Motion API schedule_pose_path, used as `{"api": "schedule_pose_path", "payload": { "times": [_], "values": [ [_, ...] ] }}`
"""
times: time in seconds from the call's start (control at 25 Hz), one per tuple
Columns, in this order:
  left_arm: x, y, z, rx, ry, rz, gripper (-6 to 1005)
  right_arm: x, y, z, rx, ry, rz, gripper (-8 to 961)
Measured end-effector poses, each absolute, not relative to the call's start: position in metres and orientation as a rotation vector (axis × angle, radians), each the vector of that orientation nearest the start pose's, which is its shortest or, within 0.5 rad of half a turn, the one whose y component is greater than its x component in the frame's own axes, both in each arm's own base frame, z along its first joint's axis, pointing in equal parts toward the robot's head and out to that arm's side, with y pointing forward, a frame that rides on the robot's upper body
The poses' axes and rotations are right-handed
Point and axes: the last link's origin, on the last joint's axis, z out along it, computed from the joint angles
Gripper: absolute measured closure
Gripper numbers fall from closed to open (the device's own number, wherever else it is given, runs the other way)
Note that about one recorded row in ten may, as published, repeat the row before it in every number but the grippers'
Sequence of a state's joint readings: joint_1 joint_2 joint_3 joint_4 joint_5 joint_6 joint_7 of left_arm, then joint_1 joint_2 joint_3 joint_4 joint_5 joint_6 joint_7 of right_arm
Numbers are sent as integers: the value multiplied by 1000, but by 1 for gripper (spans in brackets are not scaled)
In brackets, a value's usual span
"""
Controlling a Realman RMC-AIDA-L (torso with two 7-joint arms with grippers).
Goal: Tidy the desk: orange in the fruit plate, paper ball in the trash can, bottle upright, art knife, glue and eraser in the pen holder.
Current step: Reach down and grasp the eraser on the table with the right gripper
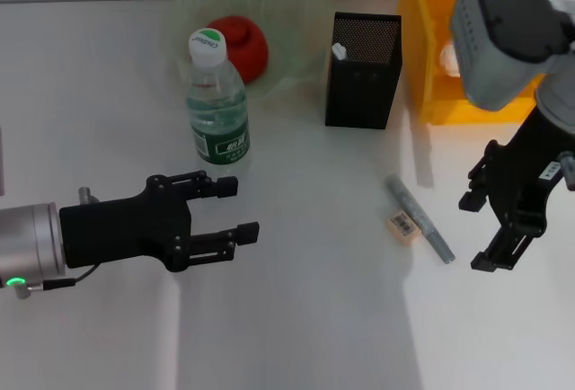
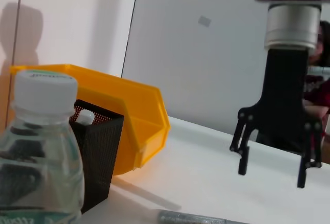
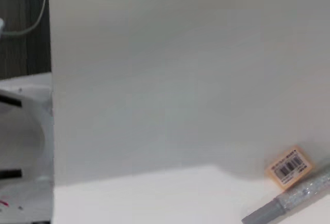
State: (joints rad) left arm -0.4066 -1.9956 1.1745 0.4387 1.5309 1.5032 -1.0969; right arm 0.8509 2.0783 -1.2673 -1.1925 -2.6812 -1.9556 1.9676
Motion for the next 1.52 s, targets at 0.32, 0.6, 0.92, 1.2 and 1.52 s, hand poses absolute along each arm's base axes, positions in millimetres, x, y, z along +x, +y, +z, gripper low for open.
{"api": "schedule_pose_path", "payload": {
  "times": [0.32, 0.6, 0.92, 1.2, 1.52],
  "values": [
    [-284, 282, -31, -2784, -577, -825, 285, 158, 356, -11, -3066, -176, -965, 163],
    [-283, 282, -32, -2778, -619, -835, 285, 165, 363, -21, -3070, -342, -931, 167],
    [-285, 283, -30, -2744, -642, -857, 285, 170, 364, -40, -3071, -496, -897, 171],
    [-284, 283, -30, -2742, -644, -856, 285, 171, 364, -54, -3068, -560, -875, 174],
    [-287, 282, -29, -2717, -658, -866, 285, 174, 362, -64, -3082, -569, -894, 178]
  ]
}}
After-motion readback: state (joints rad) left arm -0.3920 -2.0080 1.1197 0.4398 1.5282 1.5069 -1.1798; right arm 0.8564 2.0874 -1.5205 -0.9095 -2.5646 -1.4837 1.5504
